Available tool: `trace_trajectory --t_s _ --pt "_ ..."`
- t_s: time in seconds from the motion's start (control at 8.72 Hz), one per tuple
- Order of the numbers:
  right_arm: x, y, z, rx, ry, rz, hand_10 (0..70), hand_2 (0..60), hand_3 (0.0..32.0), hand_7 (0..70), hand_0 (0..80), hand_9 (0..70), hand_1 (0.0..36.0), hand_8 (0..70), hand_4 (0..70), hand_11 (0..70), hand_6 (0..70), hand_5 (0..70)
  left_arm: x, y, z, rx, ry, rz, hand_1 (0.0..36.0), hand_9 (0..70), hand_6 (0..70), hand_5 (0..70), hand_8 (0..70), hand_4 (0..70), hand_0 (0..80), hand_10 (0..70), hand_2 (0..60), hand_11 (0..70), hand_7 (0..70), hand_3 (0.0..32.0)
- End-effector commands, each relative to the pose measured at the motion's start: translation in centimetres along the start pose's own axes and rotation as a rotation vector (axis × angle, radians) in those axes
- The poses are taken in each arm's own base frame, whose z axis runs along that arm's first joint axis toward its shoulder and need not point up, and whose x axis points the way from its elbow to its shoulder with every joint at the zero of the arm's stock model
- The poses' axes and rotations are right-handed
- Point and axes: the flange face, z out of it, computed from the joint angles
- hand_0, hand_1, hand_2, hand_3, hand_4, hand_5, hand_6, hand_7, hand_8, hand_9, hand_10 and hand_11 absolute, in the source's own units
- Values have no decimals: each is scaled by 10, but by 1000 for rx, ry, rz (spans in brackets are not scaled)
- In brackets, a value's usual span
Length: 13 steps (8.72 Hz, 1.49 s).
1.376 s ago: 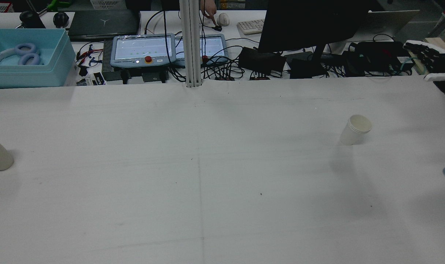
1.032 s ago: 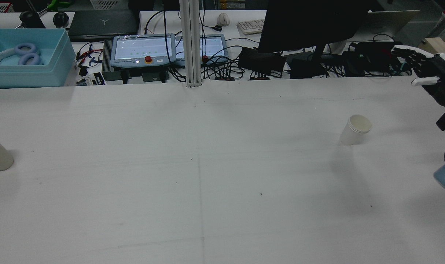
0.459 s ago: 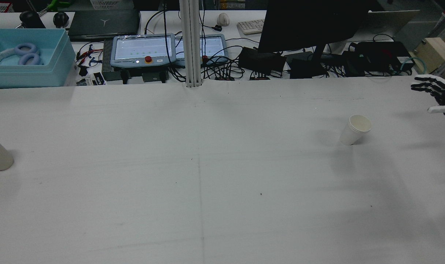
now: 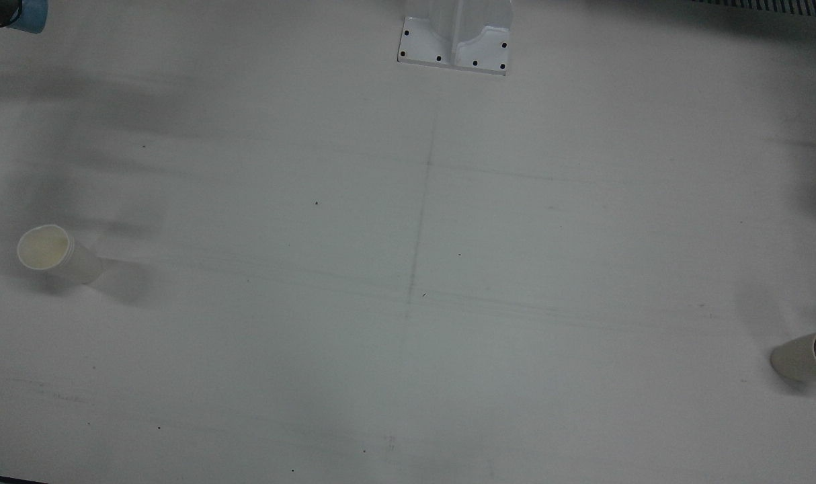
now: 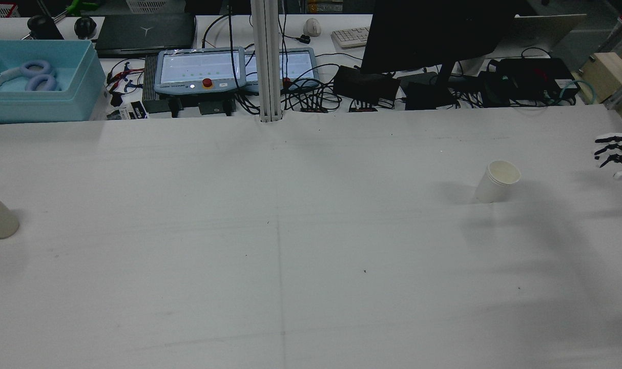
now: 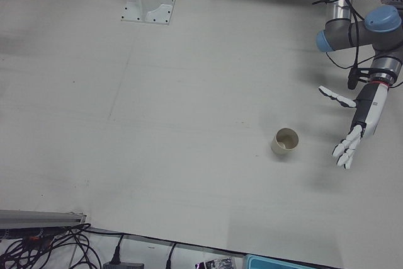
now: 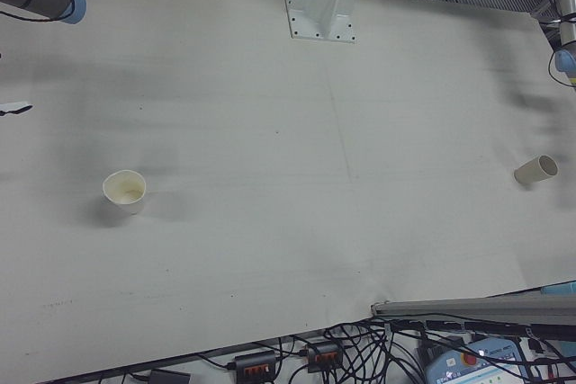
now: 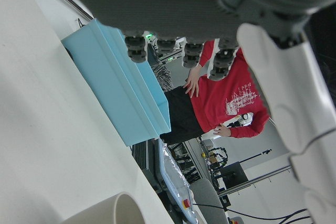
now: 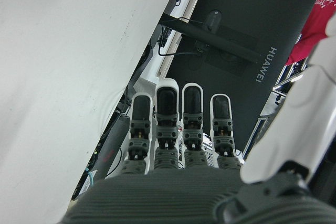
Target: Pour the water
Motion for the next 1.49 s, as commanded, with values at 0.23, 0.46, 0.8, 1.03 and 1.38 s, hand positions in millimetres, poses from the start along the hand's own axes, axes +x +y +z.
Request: trace_trajectory --t_s 0.23,0.46,0.8,1.03,1.38 --pt "4 -5 3 -6 1 -8 120 0 0 411 485 453 61 356 192 179 300 314 -49 4 52 -24 -34 62 73 2 33 3 45 169 571 40 0 74 81 0" --pt "4 -6 2 -5 0 -8 119 0 0 408 482 449 55 351 192 177 297 302 -63 7 63 -37 -52 87 116 0 26 1 47 144 602 32 0 67 72 0" --pt "4 -7 1 -2 -1 -7 114 0 0 398 480 440 53 341 185 169 287 293 -80 6 62 -34 -53 81 114 0 23 0 47 138 598 27 0 58 66 0" --pt "4 -6 2 -3 -1 -8 114 0 0 395 480 435 52 336 178 170 281 287 -82 8 63 -38 -52 85 110 0 18 0 46 133 595 25 0 56 65 0" --pt "2 -8 1 0 -5 -10 118 0 0 389 479 436 50 335 175 176 278 283 -116 23 69 -36 -52 68 115 0 18 0 44 132 599 25 0 56 64 0"
